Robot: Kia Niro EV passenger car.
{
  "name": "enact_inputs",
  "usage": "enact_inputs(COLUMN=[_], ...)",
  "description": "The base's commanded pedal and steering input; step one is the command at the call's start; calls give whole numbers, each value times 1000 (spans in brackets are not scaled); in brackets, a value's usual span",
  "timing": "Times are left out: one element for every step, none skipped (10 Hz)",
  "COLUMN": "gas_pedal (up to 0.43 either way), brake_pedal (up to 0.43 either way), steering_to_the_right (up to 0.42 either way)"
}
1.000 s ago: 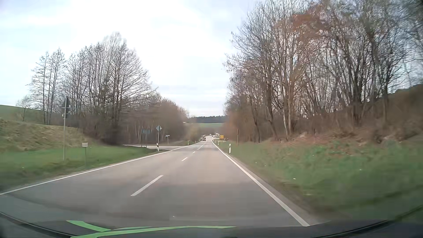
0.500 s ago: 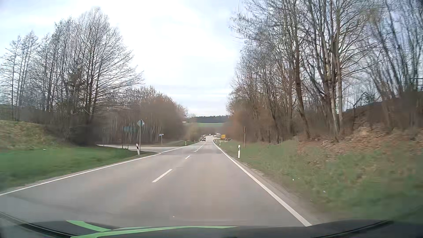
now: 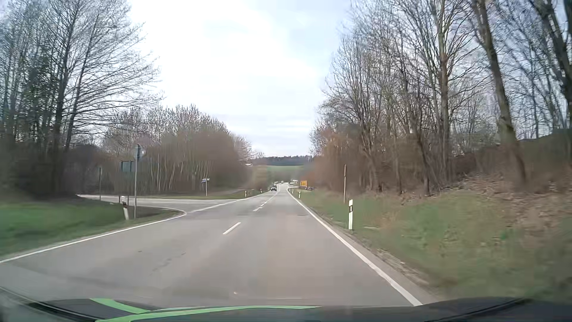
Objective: Follow the waypoints while adhering to traffic rules and regulations
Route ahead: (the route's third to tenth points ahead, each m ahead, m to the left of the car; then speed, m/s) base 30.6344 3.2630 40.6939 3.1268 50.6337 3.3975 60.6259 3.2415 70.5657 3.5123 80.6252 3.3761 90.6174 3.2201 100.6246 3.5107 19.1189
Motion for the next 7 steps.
enact_inputs(gas_pedal=[0, 0, 0, 0, 0, 0, 0], brake_pedal=[0, 0, 0, 0, 0, 0, 0], steering_to_the_right=[4, 4, 4, 4, 4, 4, 3])
